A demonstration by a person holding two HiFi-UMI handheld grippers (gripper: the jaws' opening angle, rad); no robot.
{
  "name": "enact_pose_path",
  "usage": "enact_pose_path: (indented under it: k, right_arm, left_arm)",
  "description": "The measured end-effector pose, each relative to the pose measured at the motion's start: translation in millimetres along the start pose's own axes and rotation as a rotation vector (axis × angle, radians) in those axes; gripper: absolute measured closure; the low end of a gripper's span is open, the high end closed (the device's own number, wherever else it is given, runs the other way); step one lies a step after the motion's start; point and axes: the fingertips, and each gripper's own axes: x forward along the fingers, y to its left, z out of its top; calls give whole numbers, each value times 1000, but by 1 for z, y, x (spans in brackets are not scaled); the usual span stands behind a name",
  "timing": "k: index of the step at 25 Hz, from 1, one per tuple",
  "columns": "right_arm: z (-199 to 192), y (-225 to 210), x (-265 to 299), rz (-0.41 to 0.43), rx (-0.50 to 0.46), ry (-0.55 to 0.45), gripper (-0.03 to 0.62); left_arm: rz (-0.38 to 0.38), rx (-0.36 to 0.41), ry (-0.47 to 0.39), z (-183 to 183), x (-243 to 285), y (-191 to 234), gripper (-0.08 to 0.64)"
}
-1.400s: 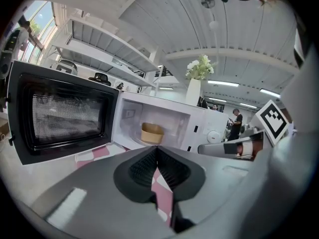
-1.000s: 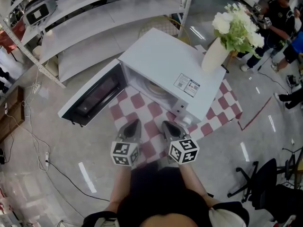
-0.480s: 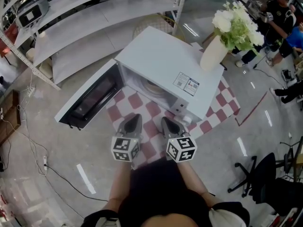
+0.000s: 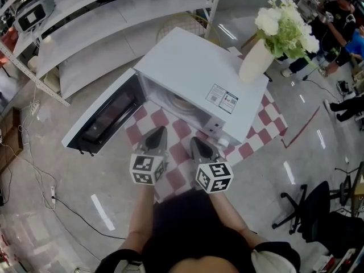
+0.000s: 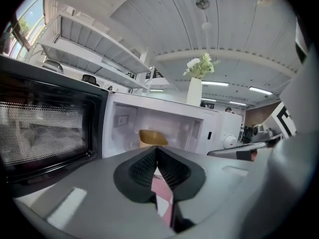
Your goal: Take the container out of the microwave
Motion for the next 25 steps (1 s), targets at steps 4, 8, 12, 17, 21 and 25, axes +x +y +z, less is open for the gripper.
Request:
enact_pose_path:
  k: [4,8,12,17,21,25]
  right_arm:
    - [2,1,6,-9,-17,-8,592]
    - [4,4,14,-22,-43,-22,592]
    - [5,4,23,-26,-45,-18,592]
    - [5,4,29,-28,-43,-9,592]
    - [6,-2,34,-40,-39,-5,592]
    - [9,-1,39,-48,-54,-12,592]
  left_arm:
    - [-10,16,-1,7,17,2,550]
    - [-18,32,-1,12,33,6,550]
    - [-13,33,-1,16,45,13,551]
    - [-5,44,-5,21,62,27,551]
    - [-9,44,-1,26,76,35,549]
    - [-15,33,-6,29,89,38,549]
